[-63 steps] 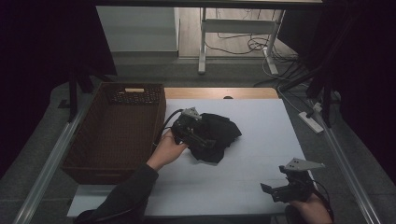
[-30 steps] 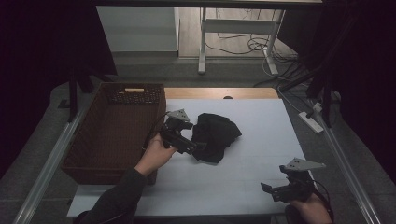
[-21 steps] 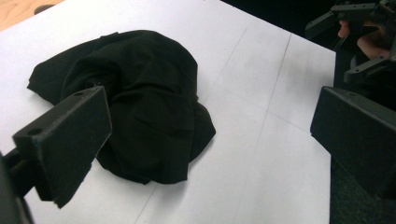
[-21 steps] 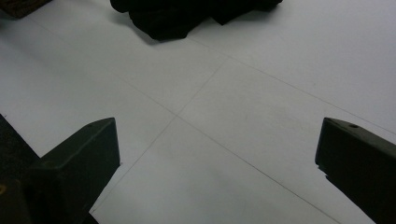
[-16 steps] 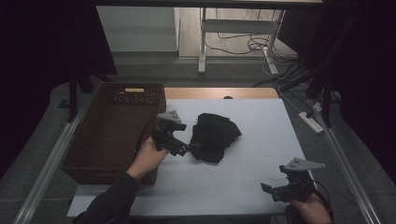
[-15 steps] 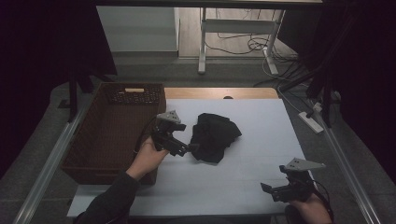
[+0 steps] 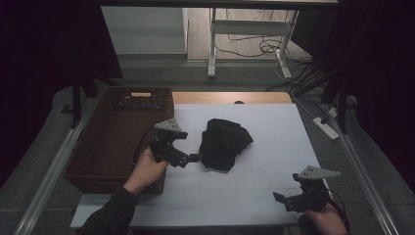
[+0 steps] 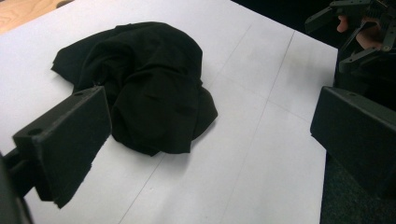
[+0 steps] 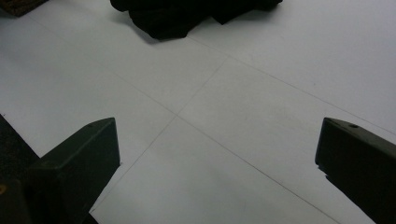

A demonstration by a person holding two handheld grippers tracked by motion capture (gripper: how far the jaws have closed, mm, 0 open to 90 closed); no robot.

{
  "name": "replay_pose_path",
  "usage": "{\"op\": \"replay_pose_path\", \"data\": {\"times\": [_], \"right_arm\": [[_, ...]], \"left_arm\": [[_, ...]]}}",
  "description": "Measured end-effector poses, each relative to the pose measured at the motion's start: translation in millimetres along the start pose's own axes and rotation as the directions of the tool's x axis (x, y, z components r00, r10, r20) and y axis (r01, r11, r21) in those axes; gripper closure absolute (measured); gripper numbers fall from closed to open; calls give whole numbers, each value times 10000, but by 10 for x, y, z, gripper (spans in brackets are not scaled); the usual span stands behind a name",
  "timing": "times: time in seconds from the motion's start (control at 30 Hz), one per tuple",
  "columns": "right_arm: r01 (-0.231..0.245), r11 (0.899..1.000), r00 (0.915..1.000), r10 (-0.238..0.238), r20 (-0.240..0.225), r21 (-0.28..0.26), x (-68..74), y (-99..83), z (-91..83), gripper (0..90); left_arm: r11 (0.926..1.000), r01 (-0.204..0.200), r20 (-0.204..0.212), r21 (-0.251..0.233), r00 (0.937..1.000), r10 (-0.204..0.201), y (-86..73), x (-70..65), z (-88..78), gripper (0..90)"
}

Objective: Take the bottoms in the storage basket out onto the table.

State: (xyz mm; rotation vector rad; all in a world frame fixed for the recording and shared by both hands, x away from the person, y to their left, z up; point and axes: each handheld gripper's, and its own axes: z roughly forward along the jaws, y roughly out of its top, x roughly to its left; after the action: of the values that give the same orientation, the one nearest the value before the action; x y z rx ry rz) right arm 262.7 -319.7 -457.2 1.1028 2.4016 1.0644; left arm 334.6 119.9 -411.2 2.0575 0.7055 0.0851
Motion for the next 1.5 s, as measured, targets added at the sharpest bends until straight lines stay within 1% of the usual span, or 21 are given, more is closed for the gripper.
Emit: {"op": "replay_pose_path", "data": {"times": [0.57, 0.9, 1.0, 1.27, 1.5], "right_arm": [[3, 10000, 10000, -3, 10, 49, 5, 2, 5, 3], [1, 10000, 10000, -1, 26, 69, 7, 3, 7, 3], [26, 10000, 10000, -26, 29, 72, 7, 3, 8, 3], [-19, 10000, 10000, 19, 43, 52, 4, 2, 5, 3], [-60, 10000, 10000, 60, 23, 24, 2, 2, 3, 3]], "left_arm": [[9996, 247, -232, -121, 9994, -249, -179, -42, -179, 0], [9985, 418, -447, -361, 9981, -434, -300, -70, -357, 0], [9975, 572, -388, -422, 9975, -588, -333, -81, -385, 0], [9972, 632, -535, -410, 9964, -654, -413, -112, -438, 0], [9960, 776, -586, -450, 9951, -802, -492, -132, -501, 0]]}}
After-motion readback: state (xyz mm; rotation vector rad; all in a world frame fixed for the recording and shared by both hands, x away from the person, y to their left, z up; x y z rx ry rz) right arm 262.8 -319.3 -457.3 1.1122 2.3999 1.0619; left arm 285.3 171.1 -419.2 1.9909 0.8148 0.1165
